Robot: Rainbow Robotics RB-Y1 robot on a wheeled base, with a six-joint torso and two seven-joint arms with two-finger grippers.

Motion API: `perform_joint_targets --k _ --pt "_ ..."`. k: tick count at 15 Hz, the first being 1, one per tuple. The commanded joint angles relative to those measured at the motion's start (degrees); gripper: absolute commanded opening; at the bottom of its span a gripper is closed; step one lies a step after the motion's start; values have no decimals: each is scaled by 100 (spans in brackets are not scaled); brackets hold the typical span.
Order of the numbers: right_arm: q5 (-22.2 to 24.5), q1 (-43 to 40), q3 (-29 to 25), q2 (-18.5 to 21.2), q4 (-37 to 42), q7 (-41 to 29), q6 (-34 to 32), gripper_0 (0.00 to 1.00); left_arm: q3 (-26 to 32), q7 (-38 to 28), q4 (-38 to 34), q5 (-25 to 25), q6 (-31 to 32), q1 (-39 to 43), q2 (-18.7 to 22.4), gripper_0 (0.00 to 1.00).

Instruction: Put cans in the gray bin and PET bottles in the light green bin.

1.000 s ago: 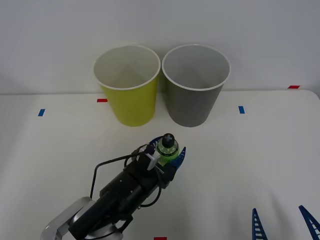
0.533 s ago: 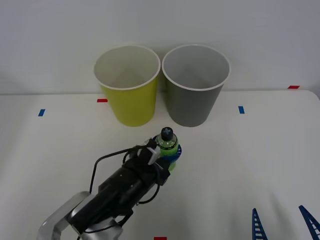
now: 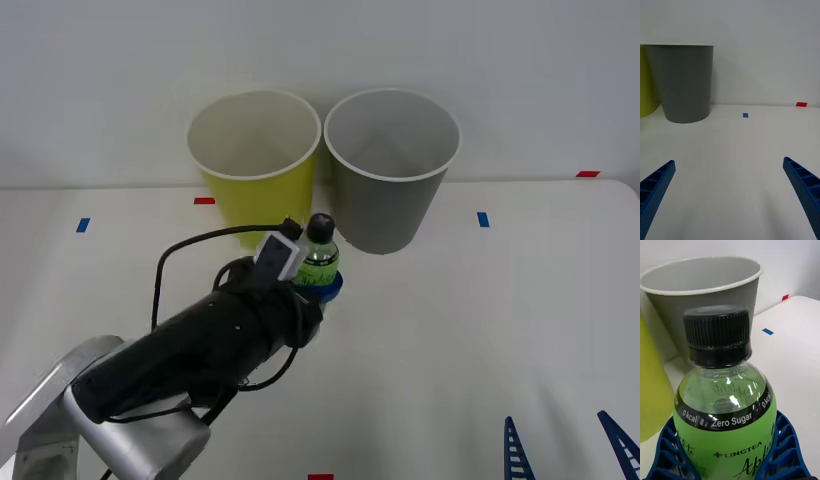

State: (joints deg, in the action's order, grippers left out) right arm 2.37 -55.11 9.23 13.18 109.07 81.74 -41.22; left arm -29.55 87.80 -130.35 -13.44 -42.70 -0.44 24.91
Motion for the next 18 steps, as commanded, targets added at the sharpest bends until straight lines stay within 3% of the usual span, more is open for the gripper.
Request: perform_joint_targets --k 1,7,10,14,18 --pt "0 0 0 0 0 0 0 100 1021 79 -1116 -968 -1575 0 -74 3" --pt "0 0 0 0 0 0 0 100 2278 299 -1959 -1012 -3061 -159 -645 3" --pt "0 0 0 0 0 0 0 100 2771 308 -1965 -792 -3245 -176 -812 3" --pt "0 0 0 0 0 0 0 100 3676 273 -1965 -1355 -3280 -528 -751 2" --pt "0 0 0 0 0 0 0 100 3957 141 -1965 -1522 -4370 -1477 -513 2"
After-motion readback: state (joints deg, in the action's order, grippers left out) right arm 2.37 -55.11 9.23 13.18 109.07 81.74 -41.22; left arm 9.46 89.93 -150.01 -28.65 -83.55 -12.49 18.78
